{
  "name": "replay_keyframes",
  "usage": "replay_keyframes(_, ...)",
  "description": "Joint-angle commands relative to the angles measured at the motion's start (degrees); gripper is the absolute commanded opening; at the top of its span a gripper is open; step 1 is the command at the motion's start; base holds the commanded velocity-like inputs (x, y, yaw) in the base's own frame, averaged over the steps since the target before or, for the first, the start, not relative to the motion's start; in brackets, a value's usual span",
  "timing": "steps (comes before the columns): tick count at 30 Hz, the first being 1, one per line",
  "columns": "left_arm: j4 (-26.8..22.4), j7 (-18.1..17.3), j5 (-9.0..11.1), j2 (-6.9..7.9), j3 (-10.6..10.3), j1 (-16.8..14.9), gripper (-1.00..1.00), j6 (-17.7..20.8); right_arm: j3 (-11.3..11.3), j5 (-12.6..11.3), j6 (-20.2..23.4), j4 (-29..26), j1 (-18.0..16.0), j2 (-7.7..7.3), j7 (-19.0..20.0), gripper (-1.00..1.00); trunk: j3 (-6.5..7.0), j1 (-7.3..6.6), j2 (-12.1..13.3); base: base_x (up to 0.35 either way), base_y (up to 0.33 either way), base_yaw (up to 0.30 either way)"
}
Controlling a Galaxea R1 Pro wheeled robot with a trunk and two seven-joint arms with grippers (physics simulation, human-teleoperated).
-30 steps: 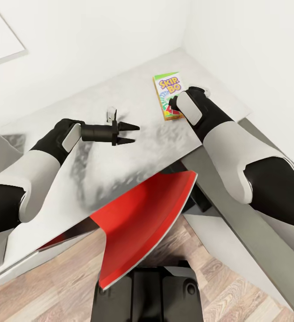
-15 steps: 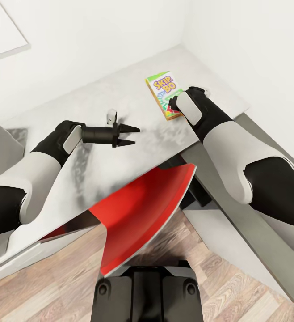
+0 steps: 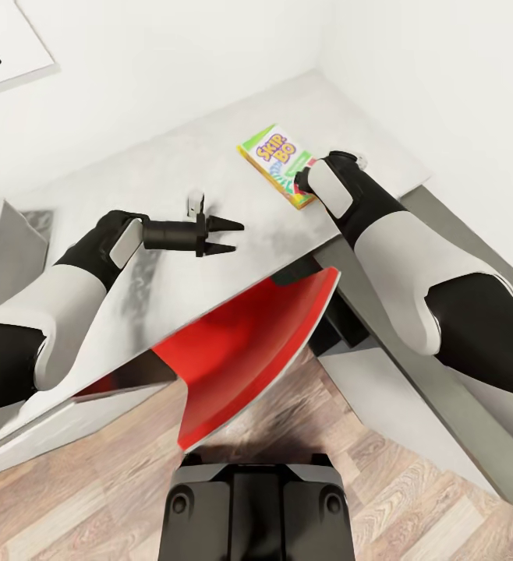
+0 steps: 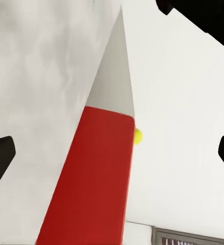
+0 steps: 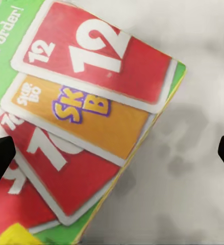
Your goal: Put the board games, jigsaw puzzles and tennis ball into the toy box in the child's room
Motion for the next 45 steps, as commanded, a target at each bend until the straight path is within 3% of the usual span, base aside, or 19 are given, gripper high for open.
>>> replay_keyframes(1,0.0,-0.2,0.1,0.06,-0.3,-0.1,1.00,0.2,0.2,-0.9,0.4,2.5,0.0,0.00,-0.4,1.00,-0.08,0.03,-0.1,-0.115,0.000,0.000)
replay_keyframes(32,-0.1,-0.3,0.1,0.06,-0.2,-0.1,1.00,0.2,0.1,-1.0,0.1,2.6,0.0,0.00,-0.3,1.00,-0.08,0.03,-0.1,-0.121,0.000,0.000)
replay_keyframes(35,-0.1,-0.3,0.1,0.10,-0.2,-0.1,1.00,0.2,-0.8,-1.2,0.0,2.6,0.0,0.00,-0.3,1.00,-0.08,0.03,-0.1,-0.091,0.000,0.000)
replay_keyframes(39,-0.1,-0.3,0.1,0.14,-0.2,-0.1,1.00,0.2,-3.7,-1.2,-0.2,2.5,0.0,0.00,-0.2,1.00,-0.08,0.03,-0.1,-0.014,0.000,0.000)
replay_keyframes(45,-0.1,-0.3,0.1,0.11,-0.2,-0.1,1.00,0.2,-4.3,-1.1,-0.3,2.3,0.0,0.00,-0.3,1.00,-0.08,0.03,-0.1,0.044,0.000,0.000)
